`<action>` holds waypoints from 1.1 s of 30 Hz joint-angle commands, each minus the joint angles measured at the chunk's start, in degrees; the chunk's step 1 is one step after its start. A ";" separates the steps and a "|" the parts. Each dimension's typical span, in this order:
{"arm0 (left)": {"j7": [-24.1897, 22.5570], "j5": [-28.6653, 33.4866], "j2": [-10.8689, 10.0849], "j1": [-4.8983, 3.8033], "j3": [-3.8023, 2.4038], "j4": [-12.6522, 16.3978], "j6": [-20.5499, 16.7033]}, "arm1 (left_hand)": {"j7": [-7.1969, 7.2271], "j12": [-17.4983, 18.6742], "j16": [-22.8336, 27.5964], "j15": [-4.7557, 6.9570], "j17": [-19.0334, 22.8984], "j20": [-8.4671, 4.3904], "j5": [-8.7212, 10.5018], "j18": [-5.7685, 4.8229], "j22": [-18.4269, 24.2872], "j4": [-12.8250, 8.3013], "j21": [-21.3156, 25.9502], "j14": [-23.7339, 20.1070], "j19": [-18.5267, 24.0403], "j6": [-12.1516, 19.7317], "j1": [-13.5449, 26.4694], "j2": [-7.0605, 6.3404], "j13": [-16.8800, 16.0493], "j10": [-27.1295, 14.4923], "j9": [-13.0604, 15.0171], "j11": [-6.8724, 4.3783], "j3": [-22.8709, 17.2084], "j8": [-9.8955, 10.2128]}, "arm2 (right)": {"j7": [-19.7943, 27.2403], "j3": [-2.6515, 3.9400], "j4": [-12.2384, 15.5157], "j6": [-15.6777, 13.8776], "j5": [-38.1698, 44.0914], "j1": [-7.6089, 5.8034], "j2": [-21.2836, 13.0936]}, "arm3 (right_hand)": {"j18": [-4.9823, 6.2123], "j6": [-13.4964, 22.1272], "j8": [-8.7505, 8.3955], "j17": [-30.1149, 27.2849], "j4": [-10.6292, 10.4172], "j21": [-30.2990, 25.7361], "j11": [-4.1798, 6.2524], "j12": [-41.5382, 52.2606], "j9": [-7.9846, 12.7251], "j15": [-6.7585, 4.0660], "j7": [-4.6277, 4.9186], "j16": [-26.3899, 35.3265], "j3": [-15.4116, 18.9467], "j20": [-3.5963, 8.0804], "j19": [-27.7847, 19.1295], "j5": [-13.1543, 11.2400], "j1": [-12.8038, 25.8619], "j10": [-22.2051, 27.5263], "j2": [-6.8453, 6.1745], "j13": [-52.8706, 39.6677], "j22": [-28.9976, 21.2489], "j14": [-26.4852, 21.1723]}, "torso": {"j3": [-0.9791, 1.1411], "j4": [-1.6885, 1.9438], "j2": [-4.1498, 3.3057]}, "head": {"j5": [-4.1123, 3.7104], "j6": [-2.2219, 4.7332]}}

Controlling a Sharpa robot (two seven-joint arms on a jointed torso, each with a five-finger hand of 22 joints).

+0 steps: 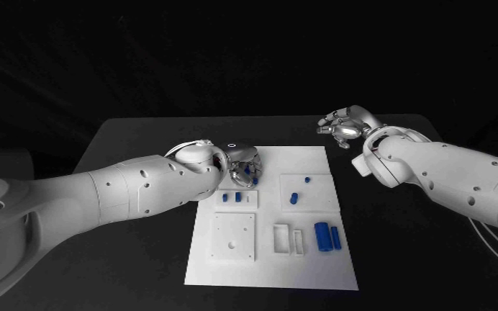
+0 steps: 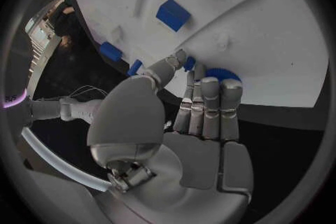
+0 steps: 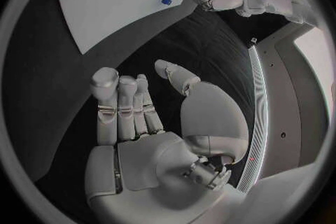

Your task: Assemble the parts on the task board

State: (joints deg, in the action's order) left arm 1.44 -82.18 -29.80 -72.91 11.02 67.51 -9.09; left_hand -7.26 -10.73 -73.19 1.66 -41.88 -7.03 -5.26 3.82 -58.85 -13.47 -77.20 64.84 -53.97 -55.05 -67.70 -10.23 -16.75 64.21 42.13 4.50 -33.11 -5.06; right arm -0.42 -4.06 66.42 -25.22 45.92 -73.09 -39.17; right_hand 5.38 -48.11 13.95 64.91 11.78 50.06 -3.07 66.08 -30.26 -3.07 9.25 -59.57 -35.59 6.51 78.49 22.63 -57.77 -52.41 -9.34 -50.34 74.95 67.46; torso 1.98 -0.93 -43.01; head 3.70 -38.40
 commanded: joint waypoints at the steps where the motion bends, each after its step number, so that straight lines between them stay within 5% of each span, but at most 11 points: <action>1: -0.64 -0.30 0.33 0.40 0.14 -0.22 0.54 | -0.06 0.20 -0.25 0.27 0.12 -0.25 -0.09 8.71 -0.08 0.17 -0.10 0.13 0.09 -0.37 -0.03 0.86 0.18 0.37 -0.14 0.00 -0.12 -0.35 | 0.38 0.03 0.21 0.34 0.53 0.01 -0.01 | 9.62 0.08 -0.37 -0.06 0.17 -0.25 -0.17 0.34 -0.03 0.10 0.42 -0.37 -0.03 0.24 0.02 0.33 0.10 0.25 0.14 0.06 0.06 -0.45 | 0.02 0.03 0.07 | 0.00 -0.04; 19: -0.97 -0.13 1.36 1.06 0.31 -1.72 2.14 | 0.00 0.61 -1.19 0.72 0.95 -0.67 -0.32 8.57 -0.11 0.43 -0.24 1.05 -0.01 -2.67 0.68 3.91 0.31 3.15 -1.08 -0.45 0.00 -1.84 | 0.37 0.03 0.32 0.32 0.64 0.01 -0.10 | 9.62 0.07 -0.36 -0.08 0.17 -0.27 -0.17 0.36 -0.04 0.10 0.41 -0.39 -0.04 0.24 0.03 0.34 0.09 0.26 0.16 0.08 0.08 -0.45 | 0.06 -0.02 -0.02 | -0.24 -0.18; 23: -1.06 -0.24 1.42 1.16 0.85 -1.92 2.38 | 0.16 0.82 -1.29 0.81 1.17 -0.76 -0.52 8.55 -0.10 0.00 -0.28 1.24 -0.09 -3.10 0.43 4.29 0.39 3.72 -1.30 -0.55 -0.10 -2.09 | 0.37 0.03 0.35 0.32 0.65 0.01 -0.12 | 9.62 0.06 -0.35 -0.08 0.18 -0.27 -0.16 0.37 -0.04 0.10 0.41 -0.39 -0.05 0.24 0.04 0.34 0.07 0.26 0.17 0.09 0.09 -0.45 | 0.07 -0.01 -0.01 | -0.34 -0.29; 33: -2.34 -0.51 1.08 1.16 1.18 -1.46 1.05 | 1.06 1.00 -2.03 1.64 1.87 -1.20 -2.92 8.34 -0.12 -1.85 -0.54 2.43 -0.50 -5.79 -0.08 5.68 0.42 7.16 -1.89 -1.41 -0.29 -3.64 | 0.38 0.03 0.29 0.32 0.65 0.01 -0.04 | 9.62 0.05 -0.35 -0.09 0.18 -0.28 -0.16 0.38 -0.05 0.09 0.41 -0.41 -0.05 0.24 0.04 0.34 0.07 0.25 0.18 0.10 0.10 -0.45 | 0.08 0.05 0.07 | -0.39 -0.41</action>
State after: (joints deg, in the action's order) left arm -0.13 -82.16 -28.69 -72.64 11.58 65.85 -10.19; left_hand -6.13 -9.52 -75.01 3.26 -40.05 -7.59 -7.86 3.83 -58.89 -15.03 -77.61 66.85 -54.28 -60.51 -67.61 -5.31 -16.12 70.96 40.22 3.18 -33.49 -8.42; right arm -0.42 -4.06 66.64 -25.22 46.10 -73.09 -39.25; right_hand 5.38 -47.98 13.95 64.85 11.78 50.06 -3.07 66.08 -30.26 -3.07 9.18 -59.78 -35.59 6.40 78.40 22.63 -57.77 -52.41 -9.34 -50.30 74.93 67.46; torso 2.05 -0.91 -43.00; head 3.28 -38.83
